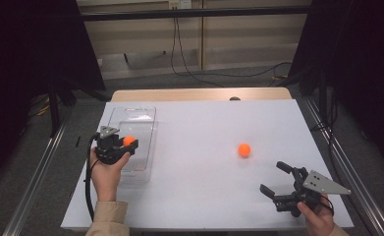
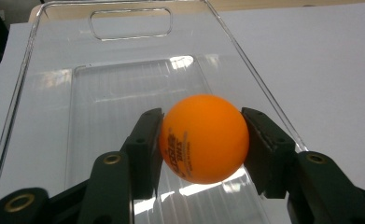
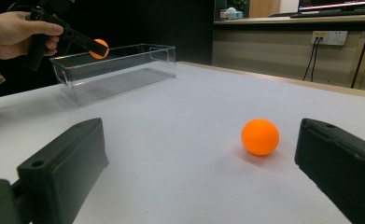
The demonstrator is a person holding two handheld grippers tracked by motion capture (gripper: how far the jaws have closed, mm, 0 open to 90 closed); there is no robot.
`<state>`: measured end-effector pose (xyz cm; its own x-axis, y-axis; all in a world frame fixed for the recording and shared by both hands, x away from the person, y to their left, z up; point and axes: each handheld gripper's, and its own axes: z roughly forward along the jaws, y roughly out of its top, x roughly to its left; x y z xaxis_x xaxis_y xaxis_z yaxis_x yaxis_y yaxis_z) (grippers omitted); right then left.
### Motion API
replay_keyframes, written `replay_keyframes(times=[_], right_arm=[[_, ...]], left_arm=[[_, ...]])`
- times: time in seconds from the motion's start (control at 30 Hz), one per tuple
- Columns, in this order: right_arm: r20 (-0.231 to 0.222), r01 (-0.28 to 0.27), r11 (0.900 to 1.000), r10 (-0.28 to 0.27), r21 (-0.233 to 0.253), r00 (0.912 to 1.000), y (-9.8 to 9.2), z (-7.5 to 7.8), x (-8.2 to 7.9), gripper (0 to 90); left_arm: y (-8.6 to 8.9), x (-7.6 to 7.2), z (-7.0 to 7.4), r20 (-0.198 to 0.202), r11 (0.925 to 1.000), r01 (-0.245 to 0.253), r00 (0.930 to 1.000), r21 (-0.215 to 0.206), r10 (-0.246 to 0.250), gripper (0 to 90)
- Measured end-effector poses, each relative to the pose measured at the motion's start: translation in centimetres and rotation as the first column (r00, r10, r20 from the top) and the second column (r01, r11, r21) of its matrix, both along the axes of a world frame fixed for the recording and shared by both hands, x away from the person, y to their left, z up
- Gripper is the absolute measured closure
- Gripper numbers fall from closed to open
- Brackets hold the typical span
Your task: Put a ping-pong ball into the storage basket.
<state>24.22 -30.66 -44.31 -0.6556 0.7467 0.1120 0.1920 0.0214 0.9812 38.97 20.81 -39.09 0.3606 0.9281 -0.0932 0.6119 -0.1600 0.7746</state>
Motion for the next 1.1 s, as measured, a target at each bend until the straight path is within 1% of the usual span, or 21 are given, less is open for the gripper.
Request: replay_keyframes(times=[0.1, 0.23, 0.5, 0.67, 1.1], right_arm=[[0.000, 0.000, 1.000, 0.000, 0.000, 1.0000, -0.01, 0.00, 0.01, 1.8], [-0.001, 0.000, 1.000, 0.000, 0.000, 1.0000, 0.00, -0.01, 0.01, 1.8], [0.001, 0.000, 1.000, 0.000, 0.000, 1.0000, 0.00, 0.00, 0.00, 1.8], [0.001, 0.001, 1.000, -0.001, 0.000, 1.0000, 0.01, -0.01, 0.01, 1.8], [0.001, 0.002, 1.000, -0.002, 0.000, 1.0000, -0.01, 0.00, 0.01, 1.8]], left_arm=[[0.04, 0.05, -0.11, -0.002, 1.0000, -0.003, 1.0000, 0.007, 0.003, 50.9], [0.17, 0.03, -0.19, -0.001, 0.9999, -0.012, 0.9999, 0.003, 0.012, 50.8], [0.33, 0.06, -0.50, -0.012, 0.9998, -0.019, 0.9997, 0.011, 0.019, 50.8], [0.24, 0.15, -0.72, -0.022, 0.9996, -0.016, 0.9996, 0.025, 0.016, 50.8], [0.18, 0.21, -1.01, -0.033, 0.9993, -0.021, 0.9992, 0.030, 0.022, 50.8]])
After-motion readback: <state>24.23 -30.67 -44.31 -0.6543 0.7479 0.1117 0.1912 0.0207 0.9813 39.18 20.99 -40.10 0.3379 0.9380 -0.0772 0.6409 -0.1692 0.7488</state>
